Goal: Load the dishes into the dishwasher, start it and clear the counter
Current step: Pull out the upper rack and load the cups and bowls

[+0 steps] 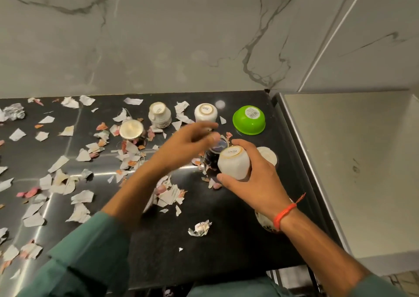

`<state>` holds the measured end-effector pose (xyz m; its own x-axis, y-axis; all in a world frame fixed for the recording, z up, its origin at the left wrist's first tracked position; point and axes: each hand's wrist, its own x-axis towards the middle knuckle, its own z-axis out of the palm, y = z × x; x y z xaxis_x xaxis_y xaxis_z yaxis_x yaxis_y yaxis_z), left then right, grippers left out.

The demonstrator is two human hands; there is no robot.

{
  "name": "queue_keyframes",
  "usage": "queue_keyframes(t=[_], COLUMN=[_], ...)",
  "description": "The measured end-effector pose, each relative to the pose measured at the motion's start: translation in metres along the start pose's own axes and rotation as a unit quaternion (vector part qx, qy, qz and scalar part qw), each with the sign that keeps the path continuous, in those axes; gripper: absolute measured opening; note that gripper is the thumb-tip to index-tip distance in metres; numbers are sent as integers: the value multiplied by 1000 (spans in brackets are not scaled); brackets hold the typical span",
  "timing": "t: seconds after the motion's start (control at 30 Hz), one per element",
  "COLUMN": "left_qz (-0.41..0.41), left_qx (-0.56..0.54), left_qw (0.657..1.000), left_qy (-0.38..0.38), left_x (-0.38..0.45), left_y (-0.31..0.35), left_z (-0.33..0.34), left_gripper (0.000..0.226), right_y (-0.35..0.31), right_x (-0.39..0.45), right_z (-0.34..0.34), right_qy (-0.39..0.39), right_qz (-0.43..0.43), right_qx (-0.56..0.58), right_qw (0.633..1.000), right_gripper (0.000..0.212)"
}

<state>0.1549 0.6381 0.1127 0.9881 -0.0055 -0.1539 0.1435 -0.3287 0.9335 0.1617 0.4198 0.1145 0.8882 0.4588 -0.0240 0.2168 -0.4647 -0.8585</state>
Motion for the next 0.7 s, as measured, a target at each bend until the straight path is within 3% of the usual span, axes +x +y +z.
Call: queue_keyframes(t=[0.07, 0.13, 0.4, 0.57, 0.7], left_qz=[-12, -24, -74, -73, -61], left_qx=[7, 28, 252, 289, 250], left_qw=[994, 986, 956, 946, 954], left_qy=[105, 164, 128, 128, 153], left_x=[27, 56, 142, 152, 138], left_y=[-9, -21, -54, -62, -53], left_z=[-7, -10, 5, 6, 0], left_gripper=[46, 47, 94, 92, 86], right_y=[4, 8, 20, 26, 29], right_x=[1, 2, -14, -29, -43], right_z=[-8, -15, -32, -49, -64], right_qy=[13, 21, 59, 78, 119], right_qz=[12, 18, 38, 48, 57], right_qx=[8, 19, 36, 55, 99], right_qw=[1000, 999, 997, 994, 986], right_gripper=[72, 73, 75, 70, 61])
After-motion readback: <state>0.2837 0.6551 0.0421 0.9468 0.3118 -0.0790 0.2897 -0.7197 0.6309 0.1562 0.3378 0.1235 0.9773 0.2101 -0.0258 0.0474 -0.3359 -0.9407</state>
